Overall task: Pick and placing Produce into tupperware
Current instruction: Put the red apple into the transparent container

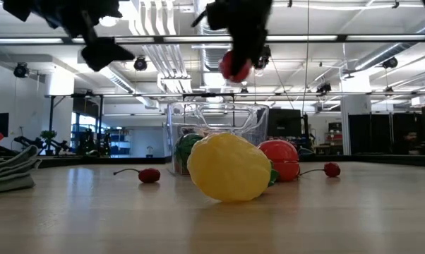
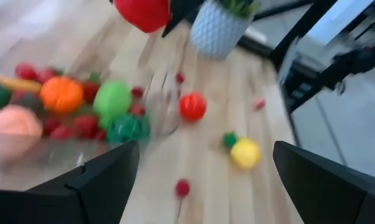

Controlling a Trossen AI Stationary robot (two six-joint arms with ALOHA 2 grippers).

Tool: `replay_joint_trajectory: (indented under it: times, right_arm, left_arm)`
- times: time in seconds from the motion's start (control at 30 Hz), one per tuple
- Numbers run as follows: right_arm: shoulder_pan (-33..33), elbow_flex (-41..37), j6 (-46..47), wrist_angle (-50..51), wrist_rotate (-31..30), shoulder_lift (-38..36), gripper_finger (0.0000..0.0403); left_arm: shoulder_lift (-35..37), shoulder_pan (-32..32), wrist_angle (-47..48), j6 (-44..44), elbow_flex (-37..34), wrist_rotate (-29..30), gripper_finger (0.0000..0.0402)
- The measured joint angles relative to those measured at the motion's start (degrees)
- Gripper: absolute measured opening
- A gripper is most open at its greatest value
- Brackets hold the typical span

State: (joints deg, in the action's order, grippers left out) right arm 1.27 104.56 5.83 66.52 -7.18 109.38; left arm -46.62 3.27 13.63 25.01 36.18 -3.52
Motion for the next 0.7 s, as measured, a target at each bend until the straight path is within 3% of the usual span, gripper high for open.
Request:
replay_joint_trajectory:
  times: [0.17,0.4,0.7]
  right_arm:
    - [1.1,10.9,-9.4,1.9,-2.1,9.6,0.0305]
    - [1.3,21.4,-17.5,10.1,-12.4,16.1,0.0306]
    - [1.1,25.3,-9.6,9.9,-14.5,16.3,0.0321]
  left_arm:
    - [0.4,0.0,4.5,0.2,0.0,1.2,0.0354]
    - [0.7,0.0,5.4,0.2,0.0,1.2,0.0354]
    - [0.6,0.0,4.9,0.1,0.0,1.2,0.0354]
